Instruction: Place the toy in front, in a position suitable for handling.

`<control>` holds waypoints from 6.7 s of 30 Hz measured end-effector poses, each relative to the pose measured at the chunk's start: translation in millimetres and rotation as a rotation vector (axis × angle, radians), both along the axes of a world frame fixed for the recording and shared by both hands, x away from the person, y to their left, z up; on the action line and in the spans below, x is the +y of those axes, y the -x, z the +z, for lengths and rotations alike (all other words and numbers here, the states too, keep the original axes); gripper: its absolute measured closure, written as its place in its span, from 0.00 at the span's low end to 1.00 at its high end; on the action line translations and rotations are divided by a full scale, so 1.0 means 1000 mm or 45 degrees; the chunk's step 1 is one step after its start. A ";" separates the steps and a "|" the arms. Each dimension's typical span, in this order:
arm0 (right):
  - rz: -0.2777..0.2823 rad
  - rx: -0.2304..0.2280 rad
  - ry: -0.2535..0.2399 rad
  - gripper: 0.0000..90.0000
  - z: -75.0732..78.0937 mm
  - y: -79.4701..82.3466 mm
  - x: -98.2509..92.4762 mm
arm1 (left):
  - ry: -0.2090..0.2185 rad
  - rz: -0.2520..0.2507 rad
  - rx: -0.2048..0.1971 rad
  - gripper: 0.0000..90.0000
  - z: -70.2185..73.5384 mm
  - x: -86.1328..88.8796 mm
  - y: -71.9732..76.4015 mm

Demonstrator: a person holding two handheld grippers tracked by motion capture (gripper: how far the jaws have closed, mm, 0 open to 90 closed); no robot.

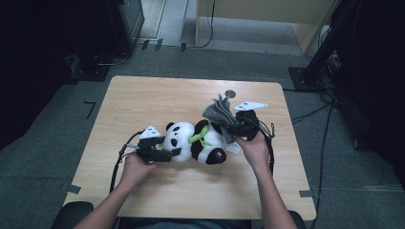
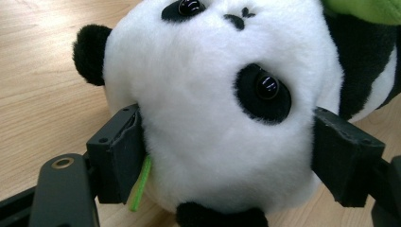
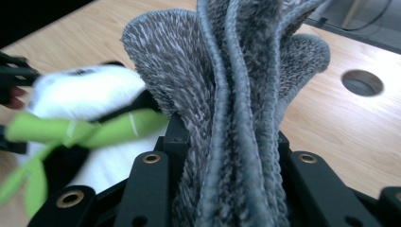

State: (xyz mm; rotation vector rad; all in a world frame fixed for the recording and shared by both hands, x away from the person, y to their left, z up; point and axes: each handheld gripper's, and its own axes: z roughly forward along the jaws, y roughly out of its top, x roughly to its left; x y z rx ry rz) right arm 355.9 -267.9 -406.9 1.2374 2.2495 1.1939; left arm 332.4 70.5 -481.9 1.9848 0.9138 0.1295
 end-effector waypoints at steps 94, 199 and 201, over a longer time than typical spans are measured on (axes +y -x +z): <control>0.472 0.151 0.090 0.74 -0.002 -0.023 0.140 | 0.038 0.067 -0.113 0.18 -0.011 0.001 0.007; 0.474 0.140 0.009 0.77 0.027 -0.019 0.118 | 0.016 0.018 -0.145 0.21 -0.009 -0.003 0.003; 0.494 0.191 0.060 0.77 0.014 -0.020 0.129 | 0.016 0.022 -0.143 0.24 -0.009 -0.005 0.005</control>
